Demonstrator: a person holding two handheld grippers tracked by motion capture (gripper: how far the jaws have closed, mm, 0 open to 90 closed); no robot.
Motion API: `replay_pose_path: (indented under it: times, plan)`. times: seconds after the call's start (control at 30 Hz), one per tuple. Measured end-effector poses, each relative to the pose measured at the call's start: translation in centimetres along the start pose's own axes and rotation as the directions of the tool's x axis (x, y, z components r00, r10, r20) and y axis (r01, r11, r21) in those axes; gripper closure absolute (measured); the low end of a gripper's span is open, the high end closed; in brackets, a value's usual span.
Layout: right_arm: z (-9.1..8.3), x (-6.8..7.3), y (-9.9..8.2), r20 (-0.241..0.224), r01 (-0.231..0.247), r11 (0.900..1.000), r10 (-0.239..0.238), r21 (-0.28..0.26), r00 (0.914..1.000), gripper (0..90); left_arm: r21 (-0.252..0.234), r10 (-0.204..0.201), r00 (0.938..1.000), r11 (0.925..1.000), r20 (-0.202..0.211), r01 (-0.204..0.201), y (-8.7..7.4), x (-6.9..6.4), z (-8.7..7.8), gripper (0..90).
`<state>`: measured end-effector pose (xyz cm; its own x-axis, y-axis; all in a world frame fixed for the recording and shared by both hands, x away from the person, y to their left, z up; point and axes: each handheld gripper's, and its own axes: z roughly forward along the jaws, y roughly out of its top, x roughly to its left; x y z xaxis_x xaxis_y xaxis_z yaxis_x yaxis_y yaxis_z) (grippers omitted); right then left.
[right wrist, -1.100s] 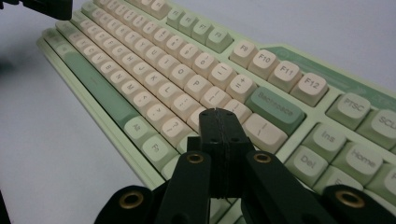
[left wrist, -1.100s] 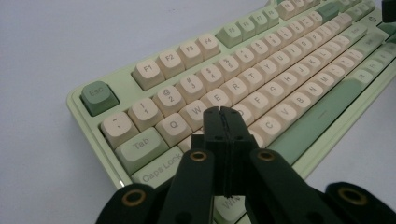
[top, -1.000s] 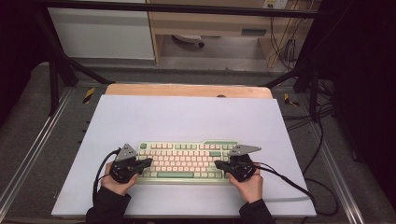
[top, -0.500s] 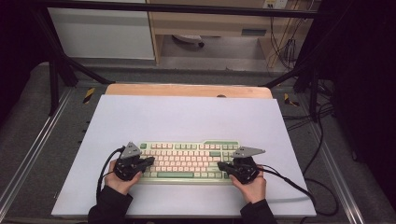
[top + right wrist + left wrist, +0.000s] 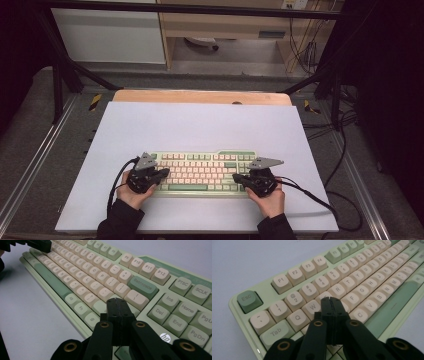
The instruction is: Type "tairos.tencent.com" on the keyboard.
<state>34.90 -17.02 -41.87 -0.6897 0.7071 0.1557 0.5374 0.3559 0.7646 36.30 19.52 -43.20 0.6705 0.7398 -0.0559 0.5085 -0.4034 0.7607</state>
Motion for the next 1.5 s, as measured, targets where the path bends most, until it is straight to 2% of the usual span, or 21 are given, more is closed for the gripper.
replay_pose_path:
  times: [0.23, 0.5, 0.7, 1.0, 1.5]
  plan:
    - [0.0, 0.0, 0.0, 0.0, -0.001, 1.0, 0.001, -0.001, 1.0, 90.0, -0.009, 0.003, 1.0, 1.0, 0.004, -0.003, -0.1, -0.1, -0.2, 90.0]
    - [0.0, 0.0, 0.1, -0.005, 0.0, 1.0, 0.0, -0.006, 1.0, 90.0, -0.023, -0.003, 0.9999, 0.9997, 0.011, 0.003, -0.4, 0.0, -1.4, 90.0]
    - [0.1, 0.2, 0.2, -0.016, -0.02, 0.9997, 0.02, -0.011, 0.9997, 90.0, -0.037, -0.007, 0.9998, 0.9993, 0.016, 0.008, -0.5, 0.1, -2.2, 90.0]
    - [1.0, 0.8, 0.6, -0.031, -0.001, 1.0, 0.001, 0.003, 0.9995, 90.0, -0.045, -0.031, 0.9992, 0.9985, 0.025, 0.032, -1.1, 0.6, -2.8, 90.0]
    - [2.7, 2.6, 1.8, -0.06, 0.046, 0.9989, -0.045, 0.01, 0.9972, 90.0, -0.048, -0.03, 0.9992, 0.9983, 0.027, 0.032, -1.1, 0.7, -2.9, 90.0]
